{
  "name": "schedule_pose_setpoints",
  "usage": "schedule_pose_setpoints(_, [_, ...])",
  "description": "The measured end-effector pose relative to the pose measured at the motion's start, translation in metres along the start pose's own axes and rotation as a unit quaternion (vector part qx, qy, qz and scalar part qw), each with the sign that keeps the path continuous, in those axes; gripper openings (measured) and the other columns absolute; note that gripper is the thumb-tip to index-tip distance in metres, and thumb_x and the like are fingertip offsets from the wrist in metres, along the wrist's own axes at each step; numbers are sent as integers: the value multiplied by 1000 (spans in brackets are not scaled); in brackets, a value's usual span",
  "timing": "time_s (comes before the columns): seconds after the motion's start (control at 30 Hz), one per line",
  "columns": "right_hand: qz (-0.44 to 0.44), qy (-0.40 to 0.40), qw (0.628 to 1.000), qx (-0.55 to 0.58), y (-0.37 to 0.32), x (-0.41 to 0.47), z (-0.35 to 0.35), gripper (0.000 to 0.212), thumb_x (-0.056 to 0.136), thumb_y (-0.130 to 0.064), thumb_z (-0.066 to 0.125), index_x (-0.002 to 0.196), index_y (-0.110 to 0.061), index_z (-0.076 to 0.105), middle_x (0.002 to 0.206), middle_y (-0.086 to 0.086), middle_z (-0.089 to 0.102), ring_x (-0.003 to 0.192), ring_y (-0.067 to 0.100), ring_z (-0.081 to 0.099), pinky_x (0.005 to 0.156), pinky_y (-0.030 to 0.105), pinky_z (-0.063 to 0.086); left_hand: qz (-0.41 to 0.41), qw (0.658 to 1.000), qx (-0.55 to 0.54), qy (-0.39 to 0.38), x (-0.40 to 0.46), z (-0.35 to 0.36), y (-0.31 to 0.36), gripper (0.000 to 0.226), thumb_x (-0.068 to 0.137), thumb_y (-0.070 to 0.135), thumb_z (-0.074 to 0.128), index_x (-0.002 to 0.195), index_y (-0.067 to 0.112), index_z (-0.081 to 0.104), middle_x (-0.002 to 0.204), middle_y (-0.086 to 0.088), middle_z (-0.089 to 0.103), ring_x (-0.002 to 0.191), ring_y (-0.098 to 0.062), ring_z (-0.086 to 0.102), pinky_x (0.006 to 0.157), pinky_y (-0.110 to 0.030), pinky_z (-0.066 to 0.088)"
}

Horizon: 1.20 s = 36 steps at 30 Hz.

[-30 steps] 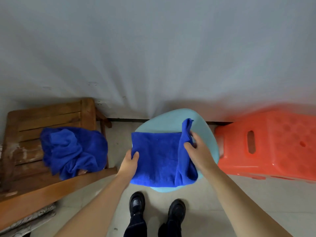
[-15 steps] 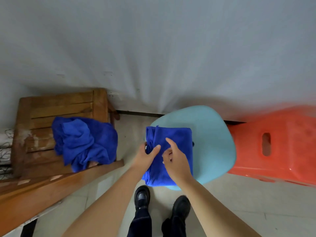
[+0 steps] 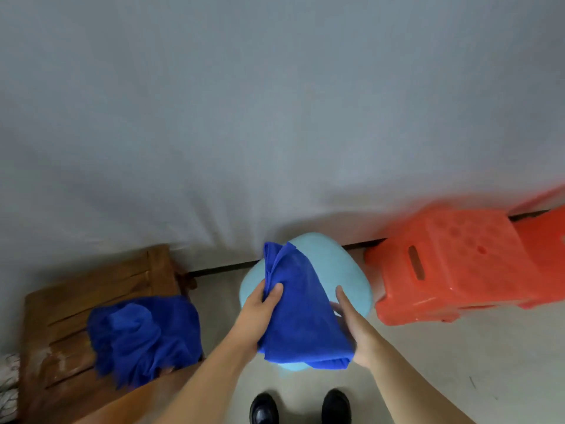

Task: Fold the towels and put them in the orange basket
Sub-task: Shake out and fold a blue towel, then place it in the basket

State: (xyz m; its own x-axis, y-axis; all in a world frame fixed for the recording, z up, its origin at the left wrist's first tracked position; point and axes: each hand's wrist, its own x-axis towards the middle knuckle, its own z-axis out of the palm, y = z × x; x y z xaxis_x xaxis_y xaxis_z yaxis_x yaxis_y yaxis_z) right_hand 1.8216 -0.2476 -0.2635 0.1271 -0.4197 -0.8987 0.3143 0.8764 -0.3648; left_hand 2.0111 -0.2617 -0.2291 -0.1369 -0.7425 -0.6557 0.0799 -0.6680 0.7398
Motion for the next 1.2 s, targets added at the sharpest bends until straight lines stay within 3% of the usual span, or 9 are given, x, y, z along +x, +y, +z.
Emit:
schedule_pose_setpoints(0.07, [-15,-34,997,61,-4,-26,-4,49,82,-60,55,89,-15,73,84,3,74,76,19,70,69,31,51,-8,999,-8,-39,-13,7,17,24,96,38,49,116,31,61,111,5,72,103,-18,69,88,-35,54])
schedule_pose_setpoints(0.17, [-57,-22,994,95,-9,-62,-14,42,82,-50,64,108,-18,70,104,5,74,99,22,68,77,33,52,-19,998,-3,-58,-26,24,33,29,94,45,49,116,29,62,113,1,72,105,-22,68,93,-40,52])
schedule_pose_setpoints(0.27, [-141,32,985,90,-8,-89,-38,35,86,-36,65,117,-20,63,108,3,73,98,22,68,73,32,53,-12,997,46,-61,-35,56,40,28,96,45,47,110,28,65,106,2,74,101,-21,69,87,-37,54])
schedule_pose_setpoints(0.4, [-235,96,958,132,-2,-134,-90,44,85,-26,69,127,-20,58,119,4,67,107,25,65,87,39,53,-5,988,121,-91,-45,120,41,27,98,38,47,110,22,64,109,-1,71,101,-22,67,84,-36,53])
schedule_pose_setpoints(0.57, [-287,108,930,202,13,-205,-191,35,89,-14,63,123,-15,60,117,7,69,107,25,66,79,35,54,19,969,176,-171,-63,233,35,24,98,26,49,115,14,61,113,-4,69,97,-19,65,72,-29,51])
schedule_pose_setpoints(0.67, [-324,127,909,228,32,-250,-264,32,90,-12,60,121,-17,59,114,4,71,104,22,68,78,34,55,32,952,216,-214,-76,318,19,22,97,24,52,110,10,62,114,-10,68,92,-21,64,74,-30,51])
schedule_pose_setpoints(0.8, [-347,169,883,267,62,-312,-363,32,90,-13,60,121,-18,58,115,2,70,105,22,66,79,35,55,45,933,248,-256,-108,436,-17,10,95,24,55,98,19,63,107,-6,68,85,-18,62,69,-29,50])
schedule_pose_setpoints(1.0, [-366,220,845,323,105,-374,-479,34,88,-16,63,121,-20,57,116,3,69,105,26,66,81,38,55,49,904,271,-327,-152,575,-66,10,95,21,54,96,21,63,105,-4,69,88,-18,64,83,-36,53])
schedule_pose_setpoints(1.2, [-373,254,806,383,121,-401,-565,32,88,-15,64,119,-21,57,115,4,67,104,27,64,75,39,54,37,870,327,-366,-161,683,-97,31,96,26,52,123,12,59,119,-4,66,101,-20,63,81,-31,50])
